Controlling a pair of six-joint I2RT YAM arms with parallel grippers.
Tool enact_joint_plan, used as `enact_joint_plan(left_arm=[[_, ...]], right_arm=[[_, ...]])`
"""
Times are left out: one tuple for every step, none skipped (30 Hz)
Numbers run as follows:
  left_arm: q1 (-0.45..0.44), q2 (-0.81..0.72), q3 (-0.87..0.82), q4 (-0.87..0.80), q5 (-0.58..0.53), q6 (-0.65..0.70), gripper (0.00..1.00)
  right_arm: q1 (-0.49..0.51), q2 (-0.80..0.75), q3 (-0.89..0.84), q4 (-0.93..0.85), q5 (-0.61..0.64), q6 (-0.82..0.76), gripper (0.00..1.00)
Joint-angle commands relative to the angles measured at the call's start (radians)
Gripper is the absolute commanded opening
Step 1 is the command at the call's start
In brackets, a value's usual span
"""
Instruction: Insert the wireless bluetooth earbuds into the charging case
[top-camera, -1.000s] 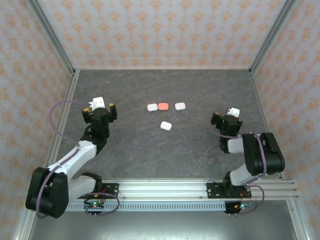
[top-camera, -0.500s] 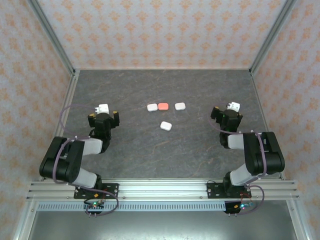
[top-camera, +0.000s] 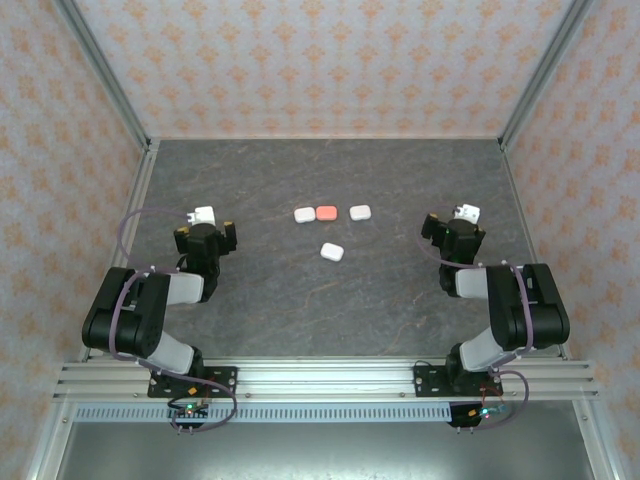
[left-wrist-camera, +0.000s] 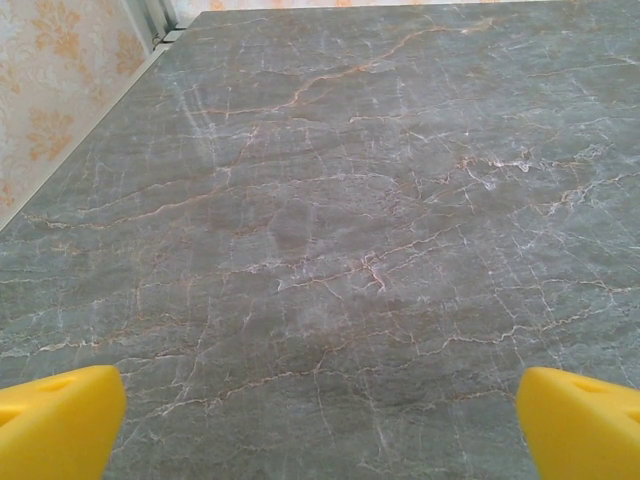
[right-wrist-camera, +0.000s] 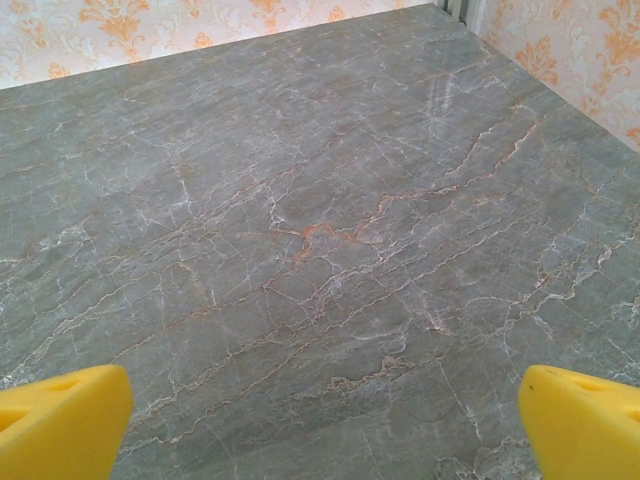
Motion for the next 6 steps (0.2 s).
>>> enact_joint_plan(left_arm=[[0.004,-0.010,0.020,0.035,0.002,-0.007,1.00],[0.004,-0.010,0.020,0.035,0.001,-0.007,1.00],[0.004,-0.010,0.020,0.035,0.001,-0.007,1.00],[0.004,-0.010,0.020,0.035,0.002,-0.007,1.00],[0.004,-0.010,0.020,0.035,0.002,-0.006,1.00],[0.004,-0.010,0.020,0.035,0.002,-0.007,1.00]], right_arm=[[-0.003,-0.002,0.012,-0.007,-0.010,-0.009,0.99],[-0.004,-0.003,0.011,-0.006,-0.010,-0.010,0.99],[-0.003,-0.003,0.011,-0.005,-0.010,-0.010,0.99],[-0.004,-0.004,0.010,-0.005,-0.010,-0.011,0.99],[-0.004,-0.004,0.009,-0.004,-0.010,-0.011,0.99],[-0.004,-0.005,0.007,-0.002,-0.010,-0.011,0.99]])
